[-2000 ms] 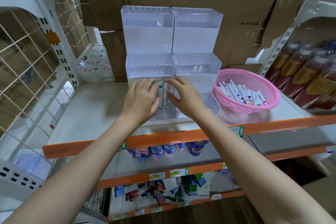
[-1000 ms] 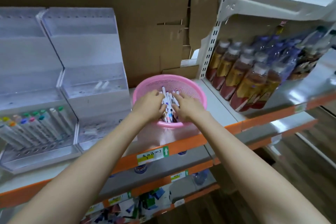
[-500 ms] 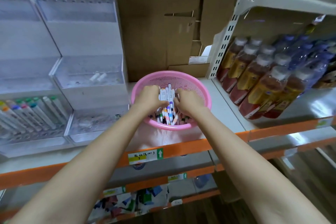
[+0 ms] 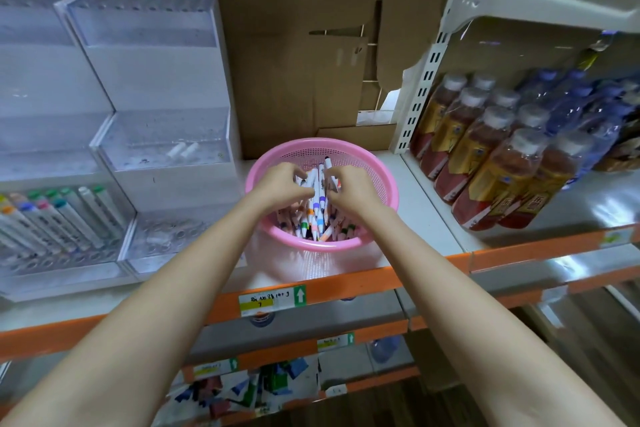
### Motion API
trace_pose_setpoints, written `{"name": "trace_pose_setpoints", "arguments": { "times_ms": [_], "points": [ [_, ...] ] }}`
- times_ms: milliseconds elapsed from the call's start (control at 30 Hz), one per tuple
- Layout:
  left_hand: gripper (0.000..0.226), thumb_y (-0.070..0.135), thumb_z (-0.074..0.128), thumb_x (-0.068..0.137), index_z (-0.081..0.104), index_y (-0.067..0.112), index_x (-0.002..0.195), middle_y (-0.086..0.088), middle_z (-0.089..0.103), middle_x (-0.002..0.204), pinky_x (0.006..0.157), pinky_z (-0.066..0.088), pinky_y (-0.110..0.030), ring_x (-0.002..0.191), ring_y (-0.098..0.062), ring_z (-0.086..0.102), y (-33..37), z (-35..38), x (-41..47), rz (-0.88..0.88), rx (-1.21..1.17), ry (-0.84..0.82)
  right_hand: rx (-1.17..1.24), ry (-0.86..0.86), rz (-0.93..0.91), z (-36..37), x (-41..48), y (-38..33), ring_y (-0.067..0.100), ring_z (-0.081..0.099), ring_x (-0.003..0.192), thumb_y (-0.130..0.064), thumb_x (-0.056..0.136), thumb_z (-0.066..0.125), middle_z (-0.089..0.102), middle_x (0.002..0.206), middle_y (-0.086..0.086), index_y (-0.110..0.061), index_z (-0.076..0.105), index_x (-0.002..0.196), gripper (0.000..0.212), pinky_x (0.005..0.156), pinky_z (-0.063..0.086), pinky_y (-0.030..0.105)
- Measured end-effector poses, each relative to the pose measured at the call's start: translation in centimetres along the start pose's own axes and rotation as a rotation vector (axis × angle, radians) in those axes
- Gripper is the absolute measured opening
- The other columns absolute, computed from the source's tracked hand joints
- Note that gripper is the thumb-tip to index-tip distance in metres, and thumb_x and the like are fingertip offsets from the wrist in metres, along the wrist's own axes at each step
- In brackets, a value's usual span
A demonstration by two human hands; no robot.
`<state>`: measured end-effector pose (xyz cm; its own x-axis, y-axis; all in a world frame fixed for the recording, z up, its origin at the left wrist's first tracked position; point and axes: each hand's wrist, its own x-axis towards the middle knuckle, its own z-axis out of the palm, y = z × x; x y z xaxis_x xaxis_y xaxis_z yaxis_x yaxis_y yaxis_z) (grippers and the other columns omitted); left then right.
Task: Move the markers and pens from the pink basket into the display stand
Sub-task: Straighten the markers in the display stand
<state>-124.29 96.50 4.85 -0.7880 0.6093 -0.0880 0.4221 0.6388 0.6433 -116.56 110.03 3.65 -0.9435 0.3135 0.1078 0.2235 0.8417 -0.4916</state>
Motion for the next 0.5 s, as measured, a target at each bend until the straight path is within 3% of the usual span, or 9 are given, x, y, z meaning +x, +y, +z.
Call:
{"name": "trace_pose_setpoints", "arguments": {
  "times_ms": [67,133,267,367,433,500],
  "points": [
    [0.043,0.013,0.068,0.081,0.059,0.009,0.123,-0.008,0.064,0.104,0.076,0.056,-0.033,0.085,-0.019,0.064,-0.1,0.0,0.0,-0.014,-0.154,0.002,0.095,0.060,0.006,0.0,0.1,0.2,0.027,0.064,0.099,-0.003,0.085,0.061,0.068,0.115,0.010,-0.012,0.064,0.123,0.039,0.086,0.052,0.043],
    [0.050,0.004,0.067,0.082,0.053,0.009,0.129,-0.010,0.064,0.096,0.073,0.059,-0.036,0.073,-0.020,0.067,-0.2,-0.2,-0.2,-0.033,-0.352,-0.024,0.173,0.121,0.007,-0.2,0.0,0.2,0.024,0.063,0.103,-0.007,0.085,0.066,0.065,0.121,0.008,-0.012,0.054,0.135,0.051,0.090,0.051,0.039],
    [0.048,-0.002,0.064,0.084,0.055,0.016,0.127,0.005,0.064,0.080,0.067,0.060,-0.034,0.069,-0.013,0.070,0.2,-0.9,-1.2,0.084,-0.490,-0.003,0.301,0.179,-0.007,-1.0,-0.5,-0.3,0.008,0.059,0.081,-0.006,0.083,0.069,0.064,0.118,0.003,-0.017,0.038,0.145,0.071,0.069,0.047,0.016],
    [0.041,0.000,0.061,0.086,0.057,0.018,0.123,-0.004,0.063,0.100,0.069,0.060,-0.038,0.074,-0.019,0.071,0.6,-1.2,-2.0,0.154,-0.573,0.006,0.395,0.174,-0.018,-1.3,-1.2,-1.1,0.011,0.064,0.074,-0.004,0.082,0.068,0.065,0.101,-0.001,-0.022,0.024,0.151,0.083,0.066,0.055,0.030],
    [0.046,0.001,0.062,0.087,0.052,0.021,0.127,-0.014,0.059,0.097,0.068,0.060,-0.038,0.073,-0.023,0.070,0.6,-1.2,-2.5,0.176,-0.622,0.013,0.403,0.171,-0.088,-1.5,-1.7,-1.9,0.013,0.061,0.064,-0.003,0.081,0.066,0.065,0.093,-0.001,-0.026,0.021,0.152,0.087,0.060,0.052,0.034],
    [0.058,0.001,0.065,0.085,0.043,0.027,0.132,-0.013,0.055,0.087,0.065,0.060,-0.039,0.070,-0.021,0.068,0.6,-1.3,-2.9,0.204,-0.605,0.052,0.391,0.167,-0.156,-1.9,-2.1,-2.9,0.015,0.059,0.059,-0.001,0.081,0.065,0.065,0.091,0.002,-0.027,0.023,0.151,0.086,0.057,0.050,0.033]
  ]
}}
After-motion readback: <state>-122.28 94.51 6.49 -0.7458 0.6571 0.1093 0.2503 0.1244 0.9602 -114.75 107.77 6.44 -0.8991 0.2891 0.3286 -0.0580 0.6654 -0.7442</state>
